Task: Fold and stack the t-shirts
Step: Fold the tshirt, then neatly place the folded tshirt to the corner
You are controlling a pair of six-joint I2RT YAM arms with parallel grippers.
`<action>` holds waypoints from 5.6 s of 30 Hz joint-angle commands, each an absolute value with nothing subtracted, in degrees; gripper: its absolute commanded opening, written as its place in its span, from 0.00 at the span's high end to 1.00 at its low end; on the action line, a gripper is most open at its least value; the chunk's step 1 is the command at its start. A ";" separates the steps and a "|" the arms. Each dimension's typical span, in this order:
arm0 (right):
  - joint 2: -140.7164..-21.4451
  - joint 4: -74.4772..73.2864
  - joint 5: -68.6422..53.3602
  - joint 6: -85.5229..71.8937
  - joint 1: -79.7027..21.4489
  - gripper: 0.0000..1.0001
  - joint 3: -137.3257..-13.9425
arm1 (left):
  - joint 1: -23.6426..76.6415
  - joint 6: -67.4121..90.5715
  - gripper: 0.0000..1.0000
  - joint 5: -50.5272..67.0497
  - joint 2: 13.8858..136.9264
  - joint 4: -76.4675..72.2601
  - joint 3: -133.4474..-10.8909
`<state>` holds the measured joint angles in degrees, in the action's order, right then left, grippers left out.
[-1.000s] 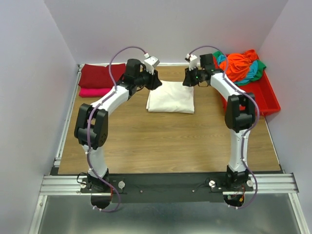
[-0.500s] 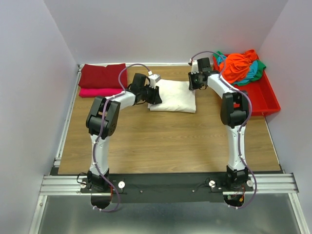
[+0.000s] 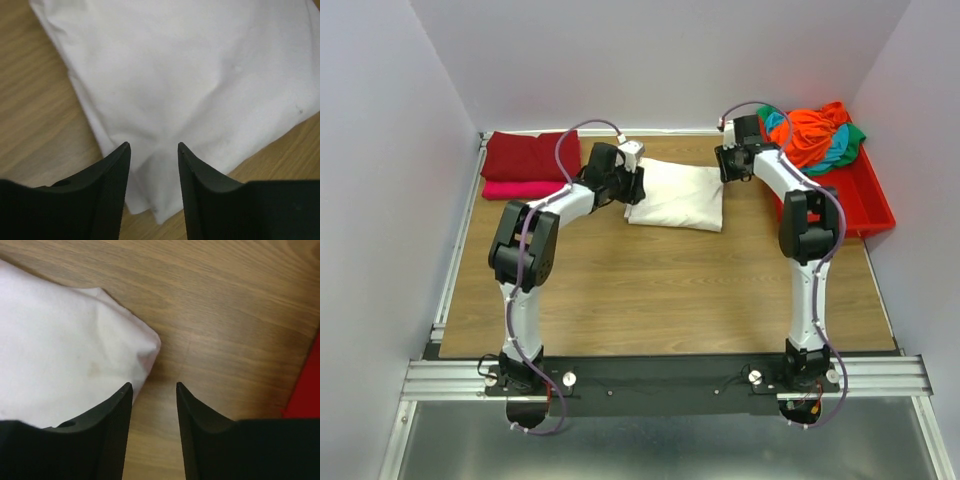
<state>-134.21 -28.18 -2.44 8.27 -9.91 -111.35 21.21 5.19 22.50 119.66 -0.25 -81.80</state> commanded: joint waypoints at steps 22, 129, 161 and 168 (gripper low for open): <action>-88.59 -30.94 -42.27 29.00 -8.70 0.17 -66.36 | 18.02 7.11 0.24 17.93 128.49 9.76 -102.65; -85.25 -32.43 -58.80 30.15 6.33 0.17 -61.44 | 10.55 -16.09 1.00 -6.94 119.27 27.95 -118.74; -86.40 -33.31 -58.71 30.67 6.33 0.17 -61.70 | 15.64 -7.48 1.00 2.90 116.10 24.00 -106.18; -86.48 -33.49 -58.62 30.94 6.33 0.17 -61.79 | 20.91 -3.70 1.00 3.60 115.58 19.87 -100.29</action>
<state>-85.65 -32.16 -57.52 30.09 6.02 -61.63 18.48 -7.14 0.95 118.58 24.14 -102.35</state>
